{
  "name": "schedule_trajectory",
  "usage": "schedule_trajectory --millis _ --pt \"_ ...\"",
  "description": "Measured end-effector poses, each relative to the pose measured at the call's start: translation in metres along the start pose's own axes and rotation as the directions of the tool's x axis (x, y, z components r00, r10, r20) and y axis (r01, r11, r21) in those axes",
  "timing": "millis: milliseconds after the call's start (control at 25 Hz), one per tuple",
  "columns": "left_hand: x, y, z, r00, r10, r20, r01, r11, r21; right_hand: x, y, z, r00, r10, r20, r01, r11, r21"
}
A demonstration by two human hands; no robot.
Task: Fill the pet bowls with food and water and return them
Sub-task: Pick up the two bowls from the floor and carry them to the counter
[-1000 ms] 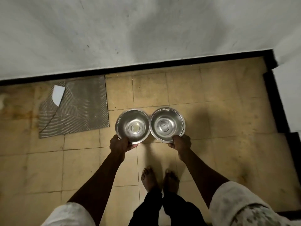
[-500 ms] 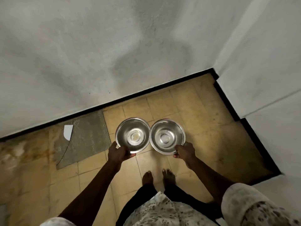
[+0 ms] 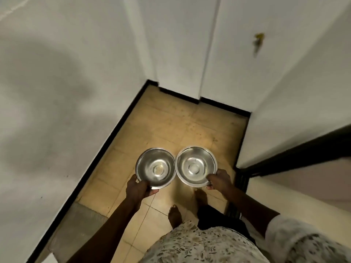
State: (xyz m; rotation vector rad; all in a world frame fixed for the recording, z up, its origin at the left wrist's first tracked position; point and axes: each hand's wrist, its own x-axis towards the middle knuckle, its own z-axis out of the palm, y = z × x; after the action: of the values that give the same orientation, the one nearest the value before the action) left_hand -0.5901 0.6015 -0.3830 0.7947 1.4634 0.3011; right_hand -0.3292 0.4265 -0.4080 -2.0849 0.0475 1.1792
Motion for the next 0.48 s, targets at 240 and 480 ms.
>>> schedule_trajectory --millis 240,480 --pt "-0.015 -0.001 0.073 0.968 -0.004 0.252 -0.079 0.945 0.318 -0.054 0.083 -0.068 0.975 0.105 -0.196 -0.057 0.970 0.235" --pt "-0.068 -0.047 0.173 0.892 -0.086 0.444 -0.182 0.830 0.527 -0.118 0.185 -0.140 0.914 0.189 -0.359 -0.043 0.925 0.377"
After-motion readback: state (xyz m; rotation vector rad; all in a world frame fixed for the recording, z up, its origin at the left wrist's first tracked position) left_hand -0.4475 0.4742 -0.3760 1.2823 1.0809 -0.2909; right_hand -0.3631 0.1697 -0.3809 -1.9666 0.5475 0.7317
